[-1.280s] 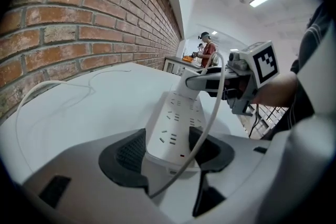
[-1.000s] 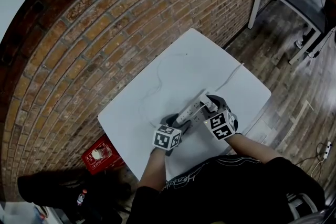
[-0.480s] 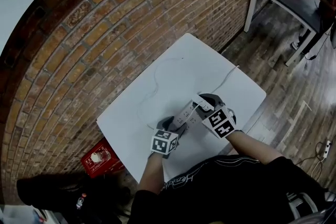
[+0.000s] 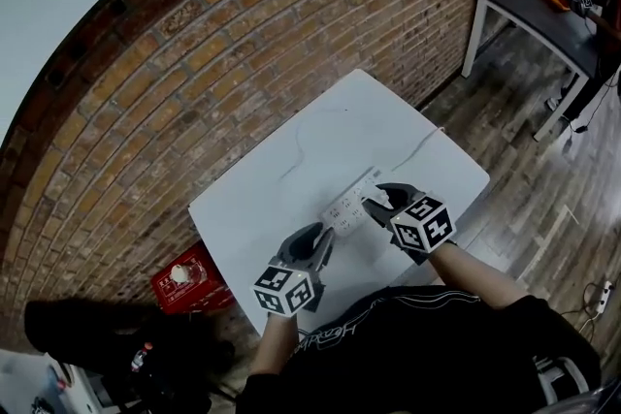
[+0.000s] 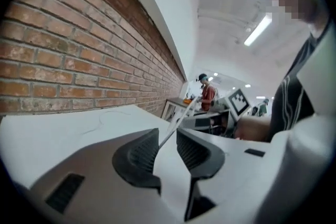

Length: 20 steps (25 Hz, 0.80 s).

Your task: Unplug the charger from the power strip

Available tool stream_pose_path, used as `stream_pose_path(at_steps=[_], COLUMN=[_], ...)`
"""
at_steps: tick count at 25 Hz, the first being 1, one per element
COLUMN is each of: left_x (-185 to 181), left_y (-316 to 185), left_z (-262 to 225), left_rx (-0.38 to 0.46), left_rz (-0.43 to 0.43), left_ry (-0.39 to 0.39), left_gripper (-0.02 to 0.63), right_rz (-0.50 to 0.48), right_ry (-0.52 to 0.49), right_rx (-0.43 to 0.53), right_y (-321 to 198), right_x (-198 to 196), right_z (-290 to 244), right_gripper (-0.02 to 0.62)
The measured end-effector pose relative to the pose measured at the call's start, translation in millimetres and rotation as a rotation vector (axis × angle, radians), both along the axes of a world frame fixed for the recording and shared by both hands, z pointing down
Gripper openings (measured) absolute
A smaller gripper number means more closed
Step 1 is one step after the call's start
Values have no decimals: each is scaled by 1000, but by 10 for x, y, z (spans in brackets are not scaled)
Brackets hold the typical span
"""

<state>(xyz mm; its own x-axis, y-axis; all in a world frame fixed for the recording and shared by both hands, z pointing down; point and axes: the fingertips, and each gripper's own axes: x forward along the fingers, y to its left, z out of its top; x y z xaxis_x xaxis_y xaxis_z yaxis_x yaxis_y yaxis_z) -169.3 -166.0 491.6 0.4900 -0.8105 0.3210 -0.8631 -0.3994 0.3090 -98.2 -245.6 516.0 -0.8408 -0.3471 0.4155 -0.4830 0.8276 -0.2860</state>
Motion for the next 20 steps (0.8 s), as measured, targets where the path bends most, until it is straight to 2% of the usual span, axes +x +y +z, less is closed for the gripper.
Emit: stream_pose_path(at_steps=[3,7,11,16,20], left_x=[46,90,142,14,-126], left_y=[192,424,658,922,1142], left_z=[-240,-485,-684,-865,-880], left_rx=[-2,-2,39,54,37], left_rz=[-48,-37,18,15,9], left_ry=[125,196,207,262,217], left_gripper=[94,92,72,46,26], right_rz=[-22,-49,-43,1,47], right_ry=[-68,-115,-141,-142,-172], right_rx=[-33,-66,-97,-111,-154], right_y=[205,440,638,857,1075], right_x=[17,55,134,212,196], right_z=[-166,-346,-448,-523,-592], right_gripper=[120,118,120,120,118])
